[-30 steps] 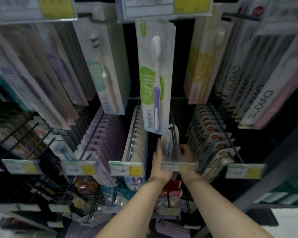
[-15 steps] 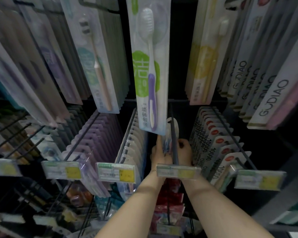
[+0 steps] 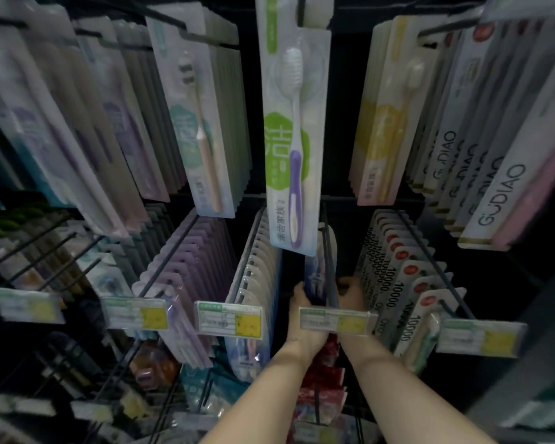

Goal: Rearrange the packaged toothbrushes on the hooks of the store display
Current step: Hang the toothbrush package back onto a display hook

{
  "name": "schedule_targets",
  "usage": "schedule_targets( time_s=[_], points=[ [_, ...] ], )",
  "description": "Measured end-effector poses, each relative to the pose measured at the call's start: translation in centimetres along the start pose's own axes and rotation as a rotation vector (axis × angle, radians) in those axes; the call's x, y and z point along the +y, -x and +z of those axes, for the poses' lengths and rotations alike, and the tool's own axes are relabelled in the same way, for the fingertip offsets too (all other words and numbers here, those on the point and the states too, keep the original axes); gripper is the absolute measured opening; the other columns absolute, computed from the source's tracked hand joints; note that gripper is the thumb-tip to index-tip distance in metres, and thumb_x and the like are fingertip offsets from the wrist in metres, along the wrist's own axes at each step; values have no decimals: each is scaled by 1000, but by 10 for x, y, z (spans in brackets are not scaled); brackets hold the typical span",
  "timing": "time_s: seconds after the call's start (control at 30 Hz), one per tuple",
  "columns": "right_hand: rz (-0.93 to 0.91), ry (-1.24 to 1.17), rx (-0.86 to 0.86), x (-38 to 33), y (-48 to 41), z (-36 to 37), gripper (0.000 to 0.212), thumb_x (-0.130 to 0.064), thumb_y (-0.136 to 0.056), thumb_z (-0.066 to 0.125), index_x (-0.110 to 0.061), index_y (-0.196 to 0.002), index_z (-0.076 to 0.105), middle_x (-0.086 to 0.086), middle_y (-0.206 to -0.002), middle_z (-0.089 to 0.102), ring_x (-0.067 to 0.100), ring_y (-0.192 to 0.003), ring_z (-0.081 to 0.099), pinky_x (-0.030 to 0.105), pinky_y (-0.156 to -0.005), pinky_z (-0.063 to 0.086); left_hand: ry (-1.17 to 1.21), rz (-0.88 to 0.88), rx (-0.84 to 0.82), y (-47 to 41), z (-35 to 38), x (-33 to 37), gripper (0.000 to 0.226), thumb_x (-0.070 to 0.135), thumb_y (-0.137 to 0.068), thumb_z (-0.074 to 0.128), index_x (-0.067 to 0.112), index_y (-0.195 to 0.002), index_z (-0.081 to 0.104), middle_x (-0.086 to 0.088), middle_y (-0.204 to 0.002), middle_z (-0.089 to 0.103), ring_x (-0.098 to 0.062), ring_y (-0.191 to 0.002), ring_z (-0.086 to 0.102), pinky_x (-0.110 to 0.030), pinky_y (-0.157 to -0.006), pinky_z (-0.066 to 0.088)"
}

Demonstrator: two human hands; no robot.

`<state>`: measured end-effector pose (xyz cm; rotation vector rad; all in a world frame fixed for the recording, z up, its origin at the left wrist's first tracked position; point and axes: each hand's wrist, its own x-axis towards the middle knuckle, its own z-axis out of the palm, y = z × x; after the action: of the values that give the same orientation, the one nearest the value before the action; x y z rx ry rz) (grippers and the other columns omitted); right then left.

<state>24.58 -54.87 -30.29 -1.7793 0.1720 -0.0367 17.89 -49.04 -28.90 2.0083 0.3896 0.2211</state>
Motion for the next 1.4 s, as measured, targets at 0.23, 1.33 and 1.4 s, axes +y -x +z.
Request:
schedule_targets(
  time_s=[0.23,1.33,1.4],
  points=[
    [-249,491,-265,1,62,-45,17,-31,-100,47,-21,-113,50,-1,-111,52,14,-94,53,29,-79,47,-110,-114,-204,55,-9,-16,37,19,-97,46,20,-134,50,-1,-128,56,-15,-116,55,-29,-105,45],
    [-676,1015,-334,-32,247,12,24,-24,-88,58,-16,-111,59,2,-100,58,27,-98,59,41,-76,47,-796,33,-133,168,-222,-82,38,26,-95,47,21,-132,41,-3,-126,54,-28,-114,54,-45,-90,46],
    [-693,1001,-352,-37,259,29,24,-24,-89,56,-17,-112,60,2,-102,60,26,-99,59,39,-78,47,-812,43,-124,170,-241,-87,39,26,-95,47,21,-133,40,-3,-123,54,-29,-113,54,-45,-90,46]
  ],
)
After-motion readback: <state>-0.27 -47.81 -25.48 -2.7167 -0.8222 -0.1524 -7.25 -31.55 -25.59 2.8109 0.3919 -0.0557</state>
